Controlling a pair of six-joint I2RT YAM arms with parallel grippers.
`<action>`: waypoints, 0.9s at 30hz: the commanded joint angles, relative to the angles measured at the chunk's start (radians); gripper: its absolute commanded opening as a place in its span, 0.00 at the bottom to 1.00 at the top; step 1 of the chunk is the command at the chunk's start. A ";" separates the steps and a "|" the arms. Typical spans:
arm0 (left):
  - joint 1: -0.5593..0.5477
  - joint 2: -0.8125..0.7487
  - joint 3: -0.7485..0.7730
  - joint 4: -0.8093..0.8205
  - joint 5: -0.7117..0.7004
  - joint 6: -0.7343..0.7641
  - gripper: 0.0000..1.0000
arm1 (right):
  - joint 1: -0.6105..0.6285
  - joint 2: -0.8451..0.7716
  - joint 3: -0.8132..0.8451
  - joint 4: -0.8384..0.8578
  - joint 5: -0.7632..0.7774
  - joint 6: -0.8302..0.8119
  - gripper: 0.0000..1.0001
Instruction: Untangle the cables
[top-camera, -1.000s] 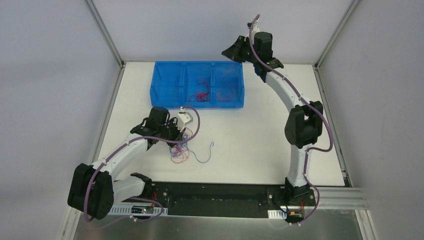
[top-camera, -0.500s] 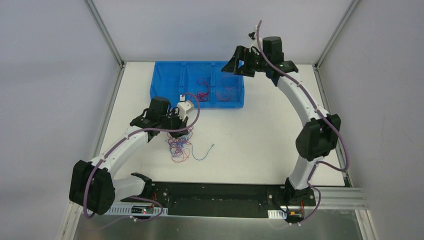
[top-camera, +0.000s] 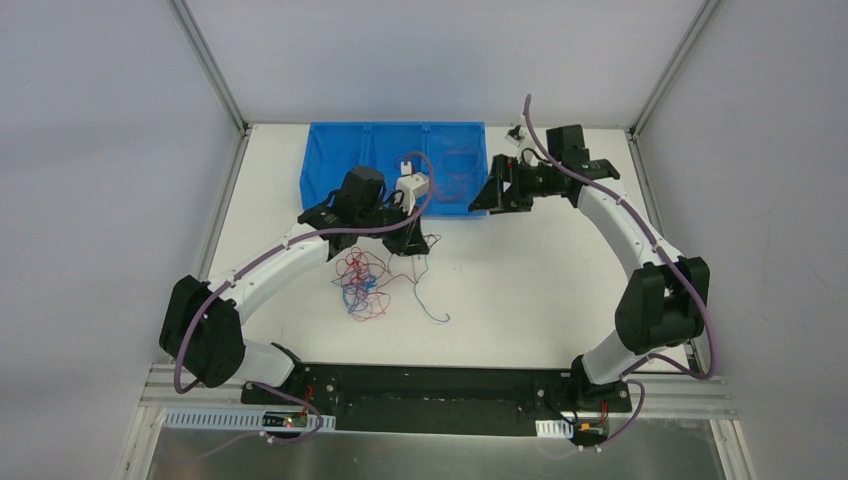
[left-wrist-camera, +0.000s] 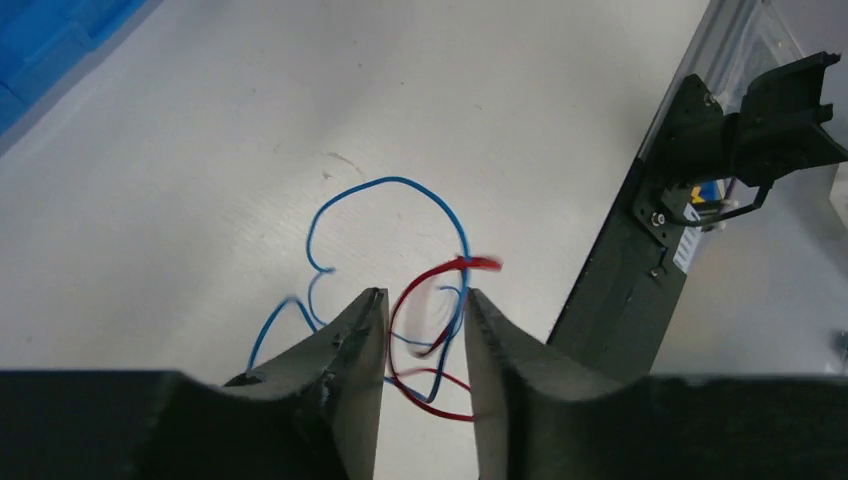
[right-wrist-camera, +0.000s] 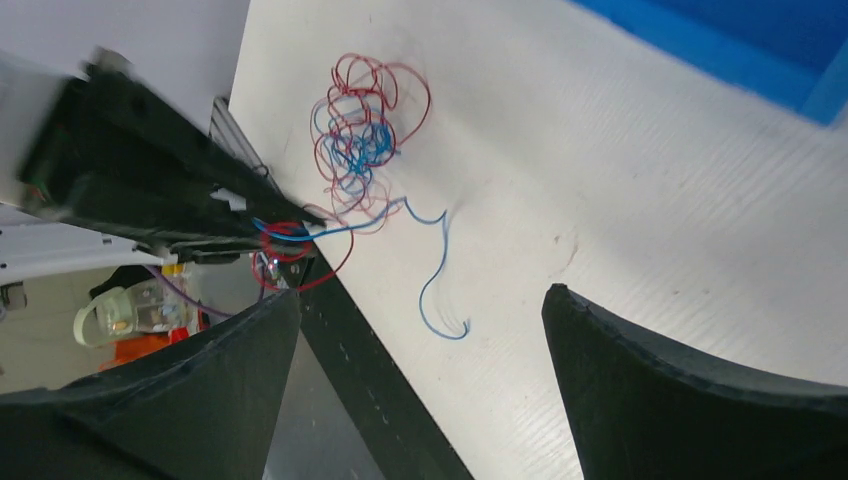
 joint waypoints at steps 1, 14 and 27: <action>0.027 -0.046 0.011 -0.005 0.106 -0.116 0.54 | 0.052 -0.076 -0.060 -0.034 -0.074 -0.095 0.95; 0.376 -0.170 -0.133 -0.480 -0.015 0.539 0.77 | 0.208 0.078 -0.028 -0.128 0.137 -0.144 0.86; 0.409 0.006 -0.114 -0.339 -0.094 0.328 0.47 | 0.418 0.240 -0.025 0.161 0.234 0.054 0.75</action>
